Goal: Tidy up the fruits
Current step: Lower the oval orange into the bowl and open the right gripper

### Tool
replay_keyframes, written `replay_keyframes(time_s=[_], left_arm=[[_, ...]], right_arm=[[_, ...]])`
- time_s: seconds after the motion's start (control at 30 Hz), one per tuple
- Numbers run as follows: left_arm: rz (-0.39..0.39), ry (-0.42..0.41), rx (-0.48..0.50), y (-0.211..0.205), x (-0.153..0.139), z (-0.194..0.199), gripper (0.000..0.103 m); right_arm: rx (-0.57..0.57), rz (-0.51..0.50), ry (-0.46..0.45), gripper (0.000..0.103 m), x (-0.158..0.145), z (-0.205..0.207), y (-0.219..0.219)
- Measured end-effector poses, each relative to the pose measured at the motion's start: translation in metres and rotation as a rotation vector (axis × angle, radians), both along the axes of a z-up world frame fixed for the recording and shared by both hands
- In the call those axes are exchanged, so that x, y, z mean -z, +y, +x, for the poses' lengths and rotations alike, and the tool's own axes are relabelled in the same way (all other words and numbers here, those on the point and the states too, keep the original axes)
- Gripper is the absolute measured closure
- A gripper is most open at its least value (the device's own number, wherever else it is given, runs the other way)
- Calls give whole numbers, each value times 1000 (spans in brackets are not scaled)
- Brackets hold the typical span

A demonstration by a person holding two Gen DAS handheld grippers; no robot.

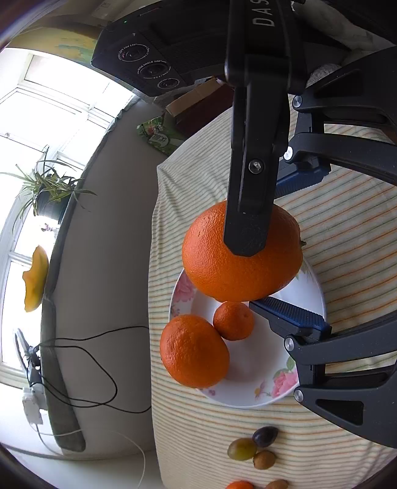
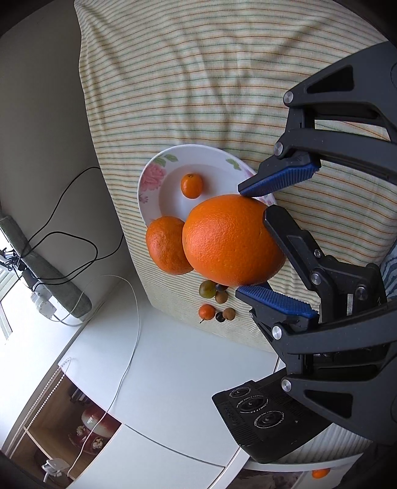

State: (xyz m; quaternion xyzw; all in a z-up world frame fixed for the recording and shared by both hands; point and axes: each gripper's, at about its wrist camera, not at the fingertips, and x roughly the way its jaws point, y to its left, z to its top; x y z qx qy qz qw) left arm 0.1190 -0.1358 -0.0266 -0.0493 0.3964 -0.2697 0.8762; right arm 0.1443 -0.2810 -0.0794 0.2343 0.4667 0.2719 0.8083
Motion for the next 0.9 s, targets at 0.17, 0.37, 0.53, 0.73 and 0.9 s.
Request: replay_keyframes(time_s=[0.17, 0.37, 0.53, 0.73, 0.9], left_arm=[[6, 3, 5, -2, 1, 2, 39], [22, 12, -3, 0, 5, 4, 39], [21, -41, -14, 7, -5, -2, 40], [33, -65, -18, 12, -10, -8, 40], [44, -65, -37, 20, -7, -12, 40]], right_arm=[[8, 3, 5, 40, 1, 2, -4], [13, 5, 12, 40, 4, 3, -5], [15, 1, -5, 40, 2, 3, -6], [25, -2, -16, 40, -3, 3, -8], [40, 3, -13, 40, -1, 2, -10]])
